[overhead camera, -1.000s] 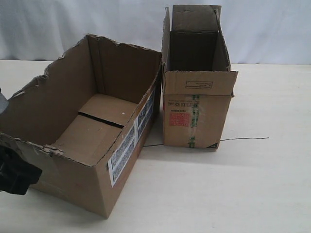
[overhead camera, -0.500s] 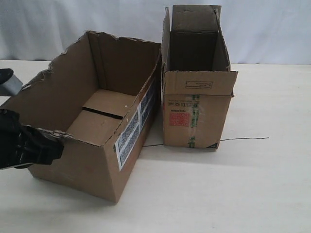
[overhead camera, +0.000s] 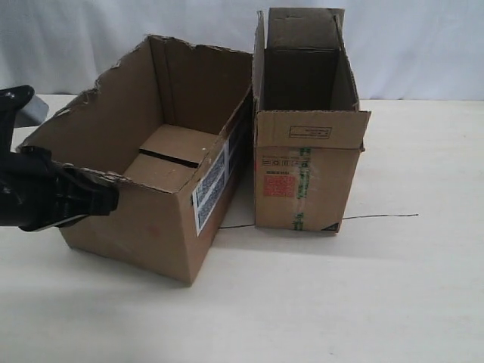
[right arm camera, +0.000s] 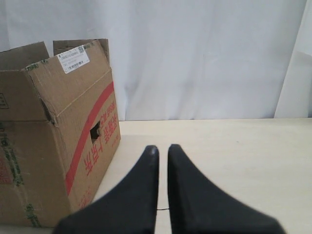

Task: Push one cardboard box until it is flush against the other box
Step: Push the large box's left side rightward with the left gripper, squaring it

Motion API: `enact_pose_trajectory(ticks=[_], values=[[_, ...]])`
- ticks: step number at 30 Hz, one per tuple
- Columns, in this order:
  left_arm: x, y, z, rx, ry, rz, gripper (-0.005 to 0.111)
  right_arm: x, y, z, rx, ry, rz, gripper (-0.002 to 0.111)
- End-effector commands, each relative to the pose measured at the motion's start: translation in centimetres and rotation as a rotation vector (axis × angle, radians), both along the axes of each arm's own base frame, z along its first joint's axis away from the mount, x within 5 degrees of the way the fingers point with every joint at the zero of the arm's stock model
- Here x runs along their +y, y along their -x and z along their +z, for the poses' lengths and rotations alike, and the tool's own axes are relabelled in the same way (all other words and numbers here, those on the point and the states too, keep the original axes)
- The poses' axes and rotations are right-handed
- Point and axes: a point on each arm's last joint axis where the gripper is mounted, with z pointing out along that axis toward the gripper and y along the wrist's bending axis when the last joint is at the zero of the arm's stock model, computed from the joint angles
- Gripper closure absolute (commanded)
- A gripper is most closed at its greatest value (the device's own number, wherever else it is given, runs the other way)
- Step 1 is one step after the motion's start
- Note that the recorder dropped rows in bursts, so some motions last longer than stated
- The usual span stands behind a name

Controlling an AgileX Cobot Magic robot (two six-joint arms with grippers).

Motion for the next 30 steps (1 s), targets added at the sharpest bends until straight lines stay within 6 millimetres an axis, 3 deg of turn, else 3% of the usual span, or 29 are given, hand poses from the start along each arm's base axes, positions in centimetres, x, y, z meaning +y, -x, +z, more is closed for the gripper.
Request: enact_pose_trajectory(ticks=[1,10,16,30], values=[[-0.4,-1.0,-0.9,-0.011,0.033,0.018,0.107,0.0,0.0,-0.1,0.002,-0.002,0.005,0.103],[-0.5,-2.7,-1.5,-0.067,0.071,0.098,0.107,0.0,0.0,-0.1,0.002,-0.002,0.005,0.103],[-1.0,-3.8,-1.0,-0.101,0.135,0.117,0.107,0.0,0.0,-0.1,0.002,-0.002,0.005,0.103],[-2.7,-6.2,-2.7,-0.063,0.166,0.01,0.107,0.0,0.0,-0.1,0.002,-0.002,0.005,0.103]])
